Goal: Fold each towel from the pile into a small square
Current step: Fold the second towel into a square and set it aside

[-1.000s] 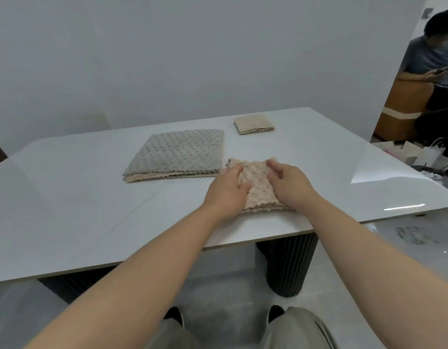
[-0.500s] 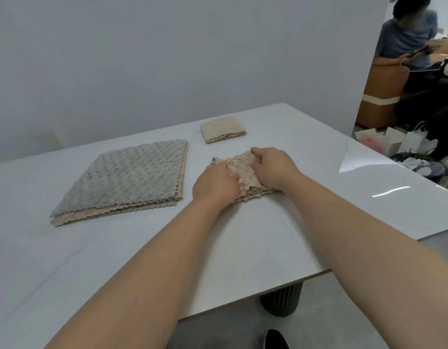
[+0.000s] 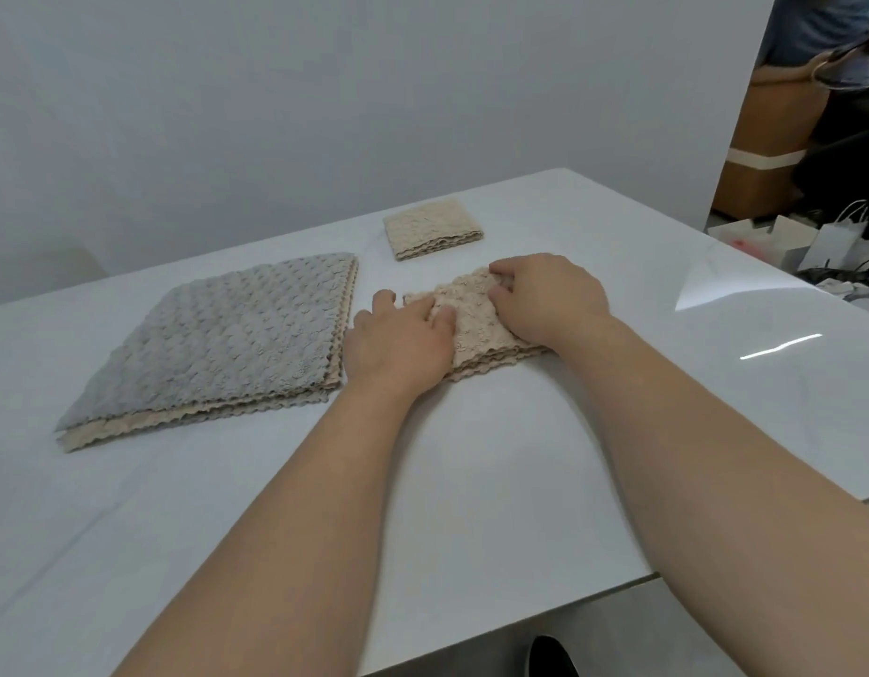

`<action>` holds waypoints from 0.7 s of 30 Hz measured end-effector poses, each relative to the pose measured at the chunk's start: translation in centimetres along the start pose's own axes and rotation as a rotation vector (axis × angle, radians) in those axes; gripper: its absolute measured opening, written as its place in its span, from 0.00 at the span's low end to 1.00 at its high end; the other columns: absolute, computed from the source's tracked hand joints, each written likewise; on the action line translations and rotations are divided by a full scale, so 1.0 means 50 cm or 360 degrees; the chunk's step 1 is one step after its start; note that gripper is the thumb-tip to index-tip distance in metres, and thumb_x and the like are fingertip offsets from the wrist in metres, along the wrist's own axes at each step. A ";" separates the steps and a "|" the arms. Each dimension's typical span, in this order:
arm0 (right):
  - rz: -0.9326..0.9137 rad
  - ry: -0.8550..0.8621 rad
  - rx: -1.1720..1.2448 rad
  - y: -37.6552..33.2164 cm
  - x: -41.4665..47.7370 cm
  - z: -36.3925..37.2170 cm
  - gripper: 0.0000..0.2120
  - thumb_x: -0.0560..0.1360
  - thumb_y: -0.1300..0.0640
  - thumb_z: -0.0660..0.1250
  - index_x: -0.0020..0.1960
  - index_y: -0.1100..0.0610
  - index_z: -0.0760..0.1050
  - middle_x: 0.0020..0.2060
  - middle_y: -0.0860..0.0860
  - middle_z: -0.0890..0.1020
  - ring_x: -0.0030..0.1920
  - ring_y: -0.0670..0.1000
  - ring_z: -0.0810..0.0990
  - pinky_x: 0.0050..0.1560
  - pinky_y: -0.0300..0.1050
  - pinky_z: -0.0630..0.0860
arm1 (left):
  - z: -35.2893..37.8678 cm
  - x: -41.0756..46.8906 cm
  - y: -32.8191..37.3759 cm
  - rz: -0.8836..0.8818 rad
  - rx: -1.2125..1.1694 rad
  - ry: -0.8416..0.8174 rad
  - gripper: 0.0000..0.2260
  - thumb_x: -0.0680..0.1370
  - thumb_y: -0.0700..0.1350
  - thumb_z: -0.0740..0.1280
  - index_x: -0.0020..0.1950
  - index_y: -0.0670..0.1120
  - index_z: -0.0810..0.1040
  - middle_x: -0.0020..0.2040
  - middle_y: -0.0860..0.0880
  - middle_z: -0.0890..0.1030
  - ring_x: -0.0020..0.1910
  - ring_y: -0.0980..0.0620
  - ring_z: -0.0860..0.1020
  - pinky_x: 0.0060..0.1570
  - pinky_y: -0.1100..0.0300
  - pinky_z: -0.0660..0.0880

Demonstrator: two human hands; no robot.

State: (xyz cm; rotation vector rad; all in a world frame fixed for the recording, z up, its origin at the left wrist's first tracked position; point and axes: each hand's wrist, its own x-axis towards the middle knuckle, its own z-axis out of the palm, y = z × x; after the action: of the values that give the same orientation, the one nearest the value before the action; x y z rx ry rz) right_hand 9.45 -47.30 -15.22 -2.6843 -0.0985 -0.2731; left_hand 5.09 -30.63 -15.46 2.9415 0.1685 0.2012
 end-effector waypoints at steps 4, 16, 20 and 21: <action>0.0090 0.0179 0.0186 0.006 -0.003 -0.011 0.20 0.80 0.42 0.60 0.68 0.45 0.77 0.69 0.50 0.75 0.69 0.56 0.73 0.65 0.54 0.73 | 0.004 0.004 -0.007 0.0161 -0.0159 0.0197 0.25 0.85 0.60 0.44 0.81 0.56 0.61 0.83 0.49 0.54 0.79 0.41 0.55 0.76 0.43 0.52; -0.0258 -0.0383 0.0008 0.006 0.013 0.026 0.24 0.86 0.52 0.49 0.81 0.53 0.58 0.81 0.48 0.59 0.81 0.50 0.54 0.79 0.49 0.52 | 0.037 0.023 0.009 0.0354 -0.0055 -0.0271 0.30 0.84 0.63 0.43 0.83 0.51 0.46 0.84 0.48 0.44 0.82 0.40 0.44 0.79 0.42 0.42; -0.0222 -0.0440 -0.0092 0.010 0.013 0.019 0.26 0.87 0.48 0.46 0.82 0.58 0.53 0.82 0.51 0.54 0.81 0.52 0.54 0.79 0.52 0.50 | 0.037 0.022 0.002 0.0312 -0.0042 -0.0340 0.32 0.82 0.67 0.43 0.83 0.54 0.45 0.83 0.44 0.40 0.82 0.42 0.42 0.78 0.41 0.39; -0.0214 -0.0454 -0.0093 0.012 0.014 0.018 0.26 0.87 0.48 0.45 0.82 0.58 0.52 0.82 0.52 0.53 0.81 0.52 0.53 0.79 0.52 0.50 | 0.037 0.022 0.000 0.0312 -0.0030 -0.0336 0.33 0.82 0.67 0.43 0.83 0.54 0.44 0.83 0.44 0.40 0.82 0.43 0.41 0.78 0.41 0.38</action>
State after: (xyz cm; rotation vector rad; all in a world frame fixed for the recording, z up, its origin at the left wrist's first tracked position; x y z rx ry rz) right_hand 10.38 -47.45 -16.11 -2.7626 -0.3631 0.0697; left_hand 6.41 -30.83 -17.10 2.9328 -0.1507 -0.0809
